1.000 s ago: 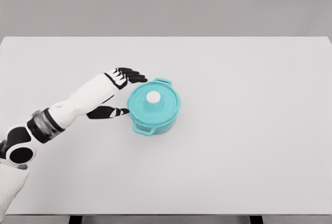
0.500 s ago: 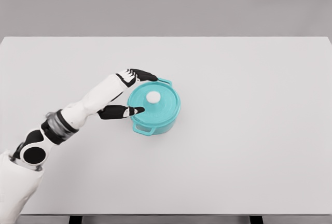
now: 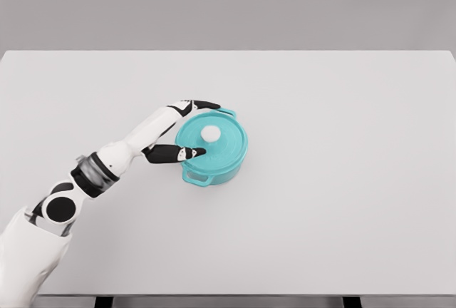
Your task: Open the lid of the pot with left arm
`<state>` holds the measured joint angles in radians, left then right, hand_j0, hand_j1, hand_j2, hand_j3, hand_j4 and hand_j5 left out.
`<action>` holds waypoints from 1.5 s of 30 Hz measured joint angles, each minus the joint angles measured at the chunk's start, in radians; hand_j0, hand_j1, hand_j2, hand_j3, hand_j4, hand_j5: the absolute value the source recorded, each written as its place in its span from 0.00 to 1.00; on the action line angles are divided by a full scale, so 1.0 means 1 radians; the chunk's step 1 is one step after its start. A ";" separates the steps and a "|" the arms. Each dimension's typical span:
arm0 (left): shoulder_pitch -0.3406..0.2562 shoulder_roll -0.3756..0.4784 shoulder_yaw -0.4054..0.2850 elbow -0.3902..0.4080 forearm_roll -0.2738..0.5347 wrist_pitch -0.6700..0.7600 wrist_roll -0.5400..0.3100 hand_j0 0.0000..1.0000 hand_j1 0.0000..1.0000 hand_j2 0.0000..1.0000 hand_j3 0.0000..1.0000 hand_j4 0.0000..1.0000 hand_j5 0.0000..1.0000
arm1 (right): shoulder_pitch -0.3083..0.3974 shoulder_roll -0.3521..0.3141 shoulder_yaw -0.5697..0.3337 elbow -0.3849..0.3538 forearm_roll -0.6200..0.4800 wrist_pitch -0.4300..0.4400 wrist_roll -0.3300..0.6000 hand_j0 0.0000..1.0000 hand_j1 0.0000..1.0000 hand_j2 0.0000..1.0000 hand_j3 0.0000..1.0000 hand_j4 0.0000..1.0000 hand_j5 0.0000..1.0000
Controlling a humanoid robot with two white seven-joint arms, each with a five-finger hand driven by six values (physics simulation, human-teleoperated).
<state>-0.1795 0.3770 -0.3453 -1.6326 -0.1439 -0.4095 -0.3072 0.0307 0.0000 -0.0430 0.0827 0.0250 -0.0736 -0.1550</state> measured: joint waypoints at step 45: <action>0.008 -0.026 -0.050 0.052 0.192 0.098 0.001 0.71 0.71 0.71 0.71 0.71 0.71 | 0.000 0.000 0.000 0.000 0.000 0.000 0.000 1.00 1.00 1.00 1.00 1.00 1.00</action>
<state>-0.1718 0.3506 -0.3958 -1.5806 0.0479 -0.3114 -0.3060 0.0307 0.0000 -0.0430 0.0827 0.0250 -0.0736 -0.1550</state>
